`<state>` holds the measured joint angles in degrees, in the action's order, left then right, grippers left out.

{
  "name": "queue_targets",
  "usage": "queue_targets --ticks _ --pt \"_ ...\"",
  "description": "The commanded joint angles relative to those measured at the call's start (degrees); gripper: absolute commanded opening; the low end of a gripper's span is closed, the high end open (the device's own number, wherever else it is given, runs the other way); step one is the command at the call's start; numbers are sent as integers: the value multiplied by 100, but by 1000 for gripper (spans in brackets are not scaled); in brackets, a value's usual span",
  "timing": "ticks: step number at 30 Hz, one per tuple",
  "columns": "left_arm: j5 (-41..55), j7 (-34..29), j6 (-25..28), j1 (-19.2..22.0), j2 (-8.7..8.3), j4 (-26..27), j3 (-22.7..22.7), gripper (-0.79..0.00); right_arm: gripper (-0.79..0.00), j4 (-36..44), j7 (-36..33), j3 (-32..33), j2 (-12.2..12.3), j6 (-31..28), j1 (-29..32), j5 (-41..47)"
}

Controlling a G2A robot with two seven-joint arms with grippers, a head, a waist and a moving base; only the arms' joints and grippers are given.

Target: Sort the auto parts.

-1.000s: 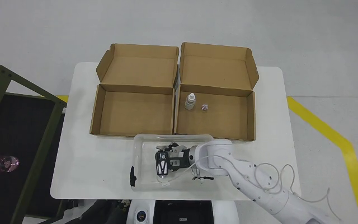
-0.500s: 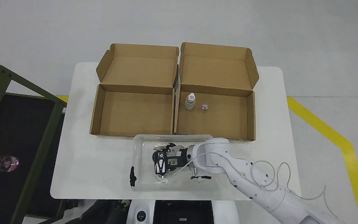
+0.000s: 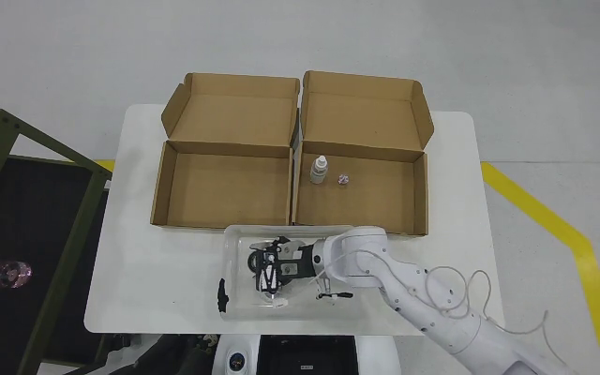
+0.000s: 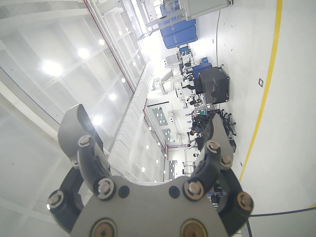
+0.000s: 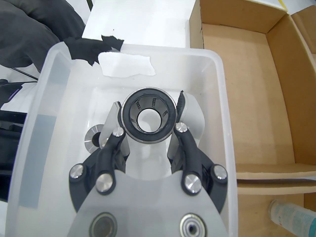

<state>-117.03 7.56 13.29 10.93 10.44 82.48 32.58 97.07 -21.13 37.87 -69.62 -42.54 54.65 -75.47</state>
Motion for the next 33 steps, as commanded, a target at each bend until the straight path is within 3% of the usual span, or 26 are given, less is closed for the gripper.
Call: queue_targets --ticks 1,20,33 --pt "0 0 0 0 0 0 0 0 -785 102 10 74 13 -24 16 32" --pt "0 0 0 0 0 0 0 0 -785 736 166 506 13 41 -47 378" --pt "0 0 0 0 0 0 0 0 -785 387 480 766 -67 253 -475 351"
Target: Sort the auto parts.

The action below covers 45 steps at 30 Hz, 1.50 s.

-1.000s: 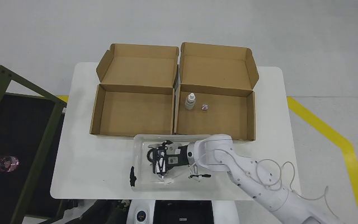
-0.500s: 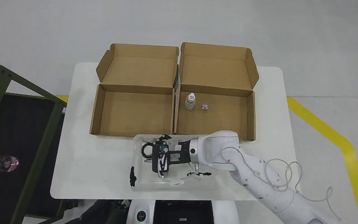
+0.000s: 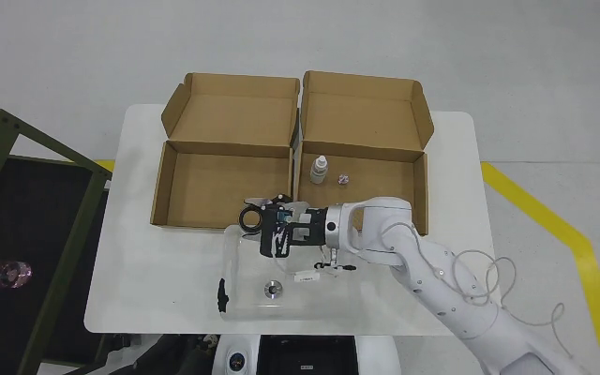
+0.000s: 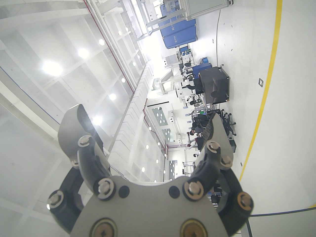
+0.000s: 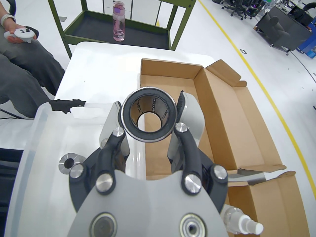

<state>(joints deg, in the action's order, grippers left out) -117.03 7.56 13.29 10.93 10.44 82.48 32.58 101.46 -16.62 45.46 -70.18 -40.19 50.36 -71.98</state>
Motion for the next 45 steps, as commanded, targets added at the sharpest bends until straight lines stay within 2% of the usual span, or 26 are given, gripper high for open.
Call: queue_targets --ticks 1,19,31,45 --pt "0 0 0 0 0 0 0 0 -785 -110 61 18 -22 46 -92 5" --pt "0 0 0 0 0 0 0 0 -785 -1637 452 -382 -398 493 -983 97" --pt "0 0 0 0 0 0 0 0 -785 -2566 348 -804 -731 777 -1519 2" --pt "0 0 0 0 0 0 0 0 -785 -3449 283 -1148 -1095 1108 -1840 -125"
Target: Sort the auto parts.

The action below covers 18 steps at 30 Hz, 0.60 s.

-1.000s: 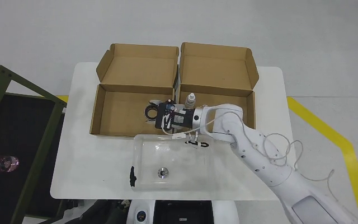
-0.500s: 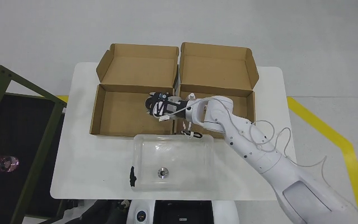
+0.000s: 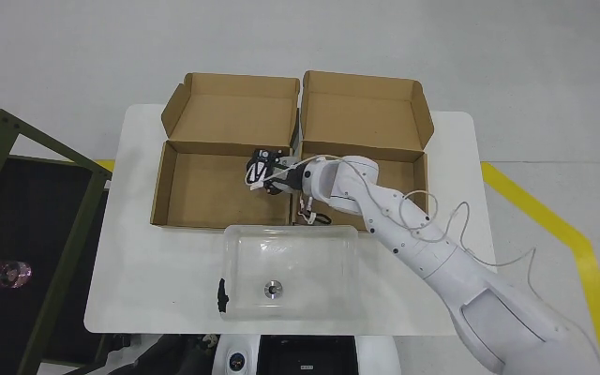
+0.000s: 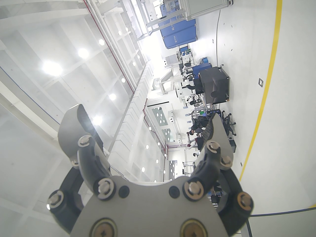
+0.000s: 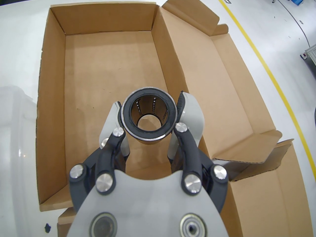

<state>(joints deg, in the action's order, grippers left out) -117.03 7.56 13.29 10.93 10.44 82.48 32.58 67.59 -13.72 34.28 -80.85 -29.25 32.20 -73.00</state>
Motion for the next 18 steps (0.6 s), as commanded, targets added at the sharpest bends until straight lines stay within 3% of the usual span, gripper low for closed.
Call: queue_targets --ticks 1,11,15,18 --pt "0 0 0 0 0 0 0 0 -785 -113 -8 -54 -54 31 -38 -34" --pt "0 0 0 0 0 0 0 0 -776 -526 -84 -198 -267 165 -148 -198" --pt "0 0 0 0 0 0 0 0 -699 -657 -107 -220 -328 176 -153 -256" --pt "0 0 0 0 0 0 0 0 -591 -729 -172 -220 -364 176 -153 -295"
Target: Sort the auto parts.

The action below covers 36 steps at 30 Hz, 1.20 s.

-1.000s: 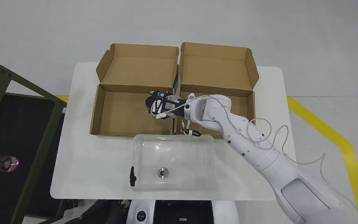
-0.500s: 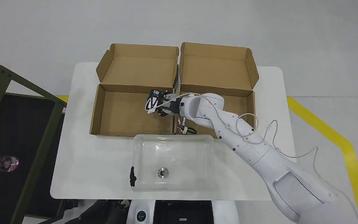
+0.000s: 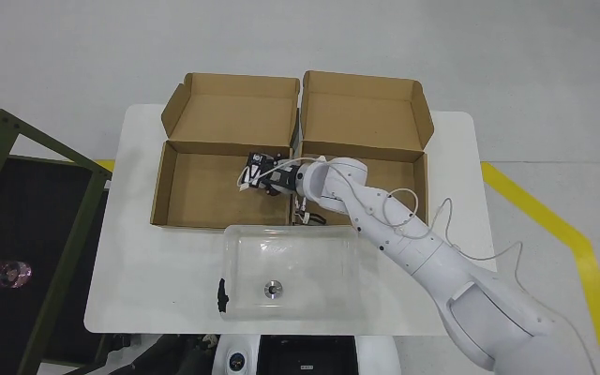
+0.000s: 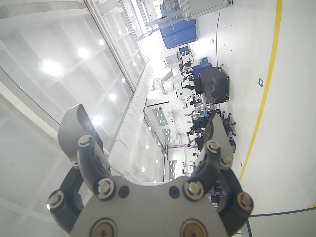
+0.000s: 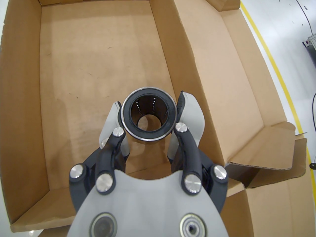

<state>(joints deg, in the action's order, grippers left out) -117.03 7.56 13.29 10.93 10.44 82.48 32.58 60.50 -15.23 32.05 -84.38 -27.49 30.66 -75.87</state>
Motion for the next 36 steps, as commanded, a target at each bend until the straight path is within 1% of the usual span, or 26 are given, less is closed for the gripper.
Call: queue_targets --ticks 1,4,6,7,10,12,13,19,23,25,27,28,31,36 --pt "0 0 0 0 0 0 0 0 -560 -40 -35 8 -22 -6 8 -5" --pt "0 0 0 0 0 0 0 0 -499 -65 -48 34 -49 -23 13 -15" --pt "0 0 0 0 0 0 0 0 -431 -58 -57 61 -60 -26 11 -47" --pt "0 0 0 0 0 0 0 0 -409 -48 -64 76 -63 -31 13 -65" --pt "0 0 0 0 0 0 0 0 -289 20 -53 148 -63 -31 30 -98" --pt "0 0 0 0 0 0 0 0 -299 116 -23 213 -54 -41 50 -116" --pt "0 0 0 0 0 0 0 0 -286 188 -10 246 -46 -67 56 -135" --pt "0 0 0 0 0 0 0 0 -271 687 31 498 28 -295 202 -120" --pt "0 0 0 0 0 0 0 0 -296 1167 5 701 111 -502 407 -83" --pt "0 0 0 0 0 0 0 0 -332 1433 -48 808 164 -633 531 -88" --pt "0 0 0 0 0 0 0 0 -314 1709 -121 917 218 -767 674 -82" --pt "0 0 0 0 0 0 0 0 -268 1865 -156 963 245 -850 754 -76" --pt "0 0 0 0 0 0 0 0 -185 2285 -279 1081 330 -1142 987 -117" --pt "0 0 0 0 0 0 0 0 -182 2972 -430 1250 474 -1518 1518 -151"
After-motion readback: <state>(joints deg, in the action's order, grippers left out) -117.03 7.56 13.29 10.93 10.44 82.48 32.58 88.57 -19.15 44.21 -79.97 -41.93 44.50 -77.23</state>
